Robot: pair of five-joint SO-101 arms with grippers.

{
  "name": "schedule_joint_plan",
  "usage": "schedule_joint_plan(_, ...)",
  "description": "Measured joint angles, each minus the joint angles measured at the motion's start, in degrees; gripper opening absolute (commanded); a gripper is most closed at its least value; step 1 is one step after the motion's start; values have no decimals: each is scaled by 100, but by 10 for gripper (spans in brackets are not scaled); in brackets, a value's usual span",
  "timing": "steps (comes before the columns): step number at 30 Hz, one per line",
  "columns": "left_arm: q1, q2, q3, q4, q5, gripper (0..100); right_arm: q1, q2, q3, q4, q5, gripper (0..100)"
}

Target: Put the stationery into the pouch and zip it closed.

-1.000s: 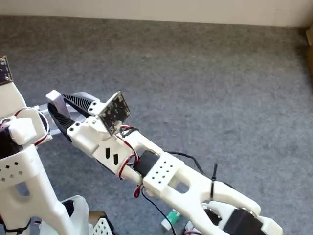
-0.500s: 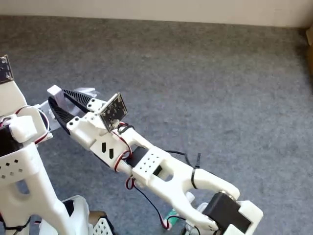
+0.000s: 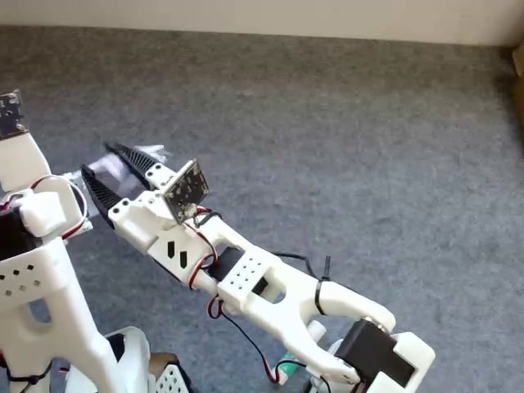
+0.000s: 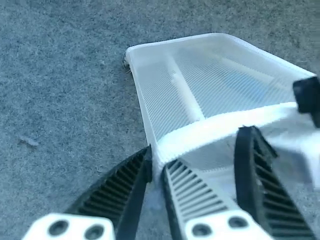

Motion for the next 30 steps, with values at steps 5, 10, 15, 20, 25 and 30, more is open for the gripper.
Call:
schedule_joint_plan(5, 0, 9, 0, 0, 0, 11, 0, 26, 0, -9, -9, 235)
schedule_joint_plan(10, -18, 9, 0, 0, 0, 11, 9, -264, 123, 26, -9, 235)
schedule_joint_plan(15, -26, 9, 0, 0, -9, 11, 26, -818, 413, 35, -9, 235)
schedule_joint_plan(20, -26, 9, 0, 0, -9, 11, 229, -958, 431, 35, -9, 235)
schedule_joint_plan(25, -114, 9, 0, 0, -18, 11, 651, -958, 431, 35, -9, 235)
schedule_joint_plan(30, -123, 9, 0, -9, -18, 11, 1011, -1196, 431, 360, -9, 235)
